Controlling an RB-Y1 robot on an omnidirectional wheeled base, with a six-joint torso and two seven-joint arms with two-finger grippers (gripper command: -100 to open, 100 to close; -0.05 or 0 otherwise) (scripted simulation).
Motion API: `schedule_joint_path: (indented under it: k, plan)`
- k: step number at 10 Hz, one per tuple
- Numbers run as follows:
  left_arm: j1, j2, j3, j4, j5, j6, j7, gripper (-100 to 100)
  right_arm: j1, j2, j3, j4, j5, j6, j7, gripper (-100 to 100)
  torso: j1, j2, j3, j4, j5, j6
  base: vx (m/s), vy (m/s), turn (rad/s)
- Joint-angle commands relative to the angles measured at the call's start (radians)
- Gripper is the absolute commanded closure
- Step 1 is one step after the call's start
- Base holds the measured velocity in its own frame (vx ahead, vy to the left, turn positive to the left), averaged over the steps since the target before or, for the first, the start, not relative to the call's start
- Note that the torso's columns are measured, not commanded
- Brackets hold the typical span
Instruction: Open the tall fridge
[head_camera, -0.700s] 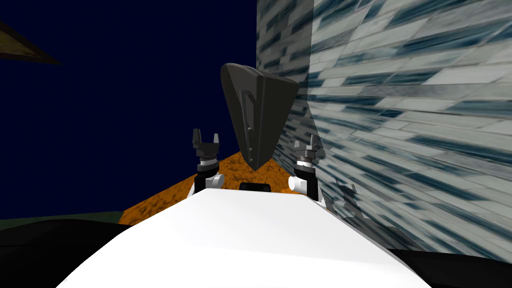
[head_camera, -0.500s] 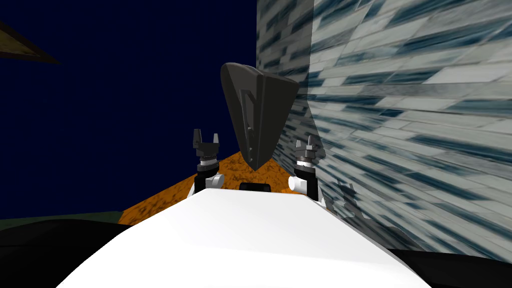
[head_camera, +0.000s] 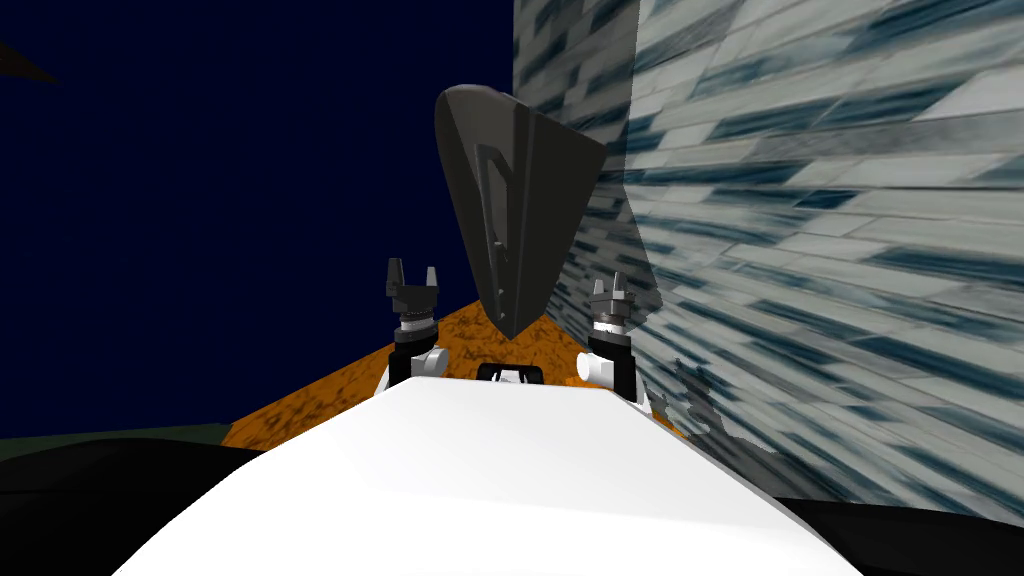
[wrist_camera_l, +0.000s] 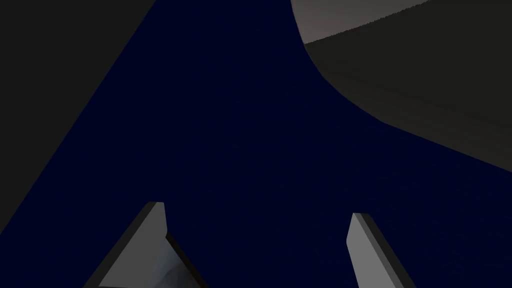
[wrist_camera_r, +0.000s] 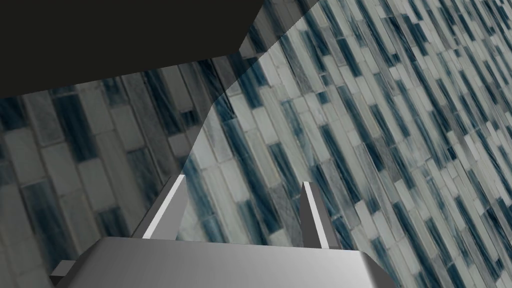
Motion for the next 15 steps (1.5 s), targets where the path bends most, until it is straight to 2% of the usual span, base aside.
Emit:
schedule_joint_path:
  k: [1,2,3,5,10,11,13,14,15]
  plan:
    - [0.000,0.000,0.000,0.000,0.000,0.000,0.000,0,0.000,0.000,0.000,0.000,0.000,0.000,0.000,0,0.000,0.074,-0.148,0.074,0.000,0.000,0.000,0.000,0.000]
    - [0.000,0.000,0.000,0.000,0.000,0.000,0.000,0,0.000,0.000,0.000,0.000,0.000,0.000,0.000,0,0.000,0.148,-0.295,0.148,0.000,0.000,0.000,0.000,0.000]
    - [0.000,0.000,0.000,0.000,0.000,0.000,0.000,0,-0.001,-0.042,-0.006,-0.004,0.014,-0.003,0.010,-100,0.000,0.221,-0.443,0.221,0.000,0.000,0.011,0.012,-0.010]
    - [0.000,0.000,0.000,0.000,0.000,0.000,0.000,0,-0.002,-0.101,-0.019,-0.012,0.049,-0.010,0.033,-100,0.001,0.264,-0.532,0.264,0.000,0.000,0.019,0.036,-0.022]
    - [0.000,0.000,0.000,0.000,0.000,0.000,0.000,0,-0.008,-0.231,-0.084,-0.050,0.193,-0.041,0.139,-100,0.001,0.268,-0.537,0.268,0.000,0.000,0.049,0.067,-0.050]
    - [0.000,0.000,0.000,0.000,0.000,0.000,0.000,0,-0.008,-0.231,-0.084,-0.050,0.209,-0.041,0.139,-100,0.001,0.268,-0.537,0.268,0.000,0.000,0.039,0.067,-0.021]
    - [0.000,0.000,0.000,0.000,0.000,0.000,0.000,0,-0.010,-0.278,-0.119,-0.071,0.275,-0.057,0.196,-100,-0.001,0.269,-0.536,0.269,0.000,0.000,0.037,0.069,-0.059]
    - [0.000,0.000,0.000,0.000,0.000,0.000,0.000,0,-0.010,-0.278,-0.119,-0.071,0.297,-0.057,0.196,-100,0.000,0.268,-0.537,0.268,0.000,0.000,0.037,0.058,-0.033]
    - [0.000,0.000,0.000,0.000,0.000,0.000,0.000,0,-0.012,-0.302,-0.139,-0.082,0.331,-0.066,0.228,-100,-0.001,0.268,-0.537,0.268,0.000,0.000,0.052,0.063,-0.044]
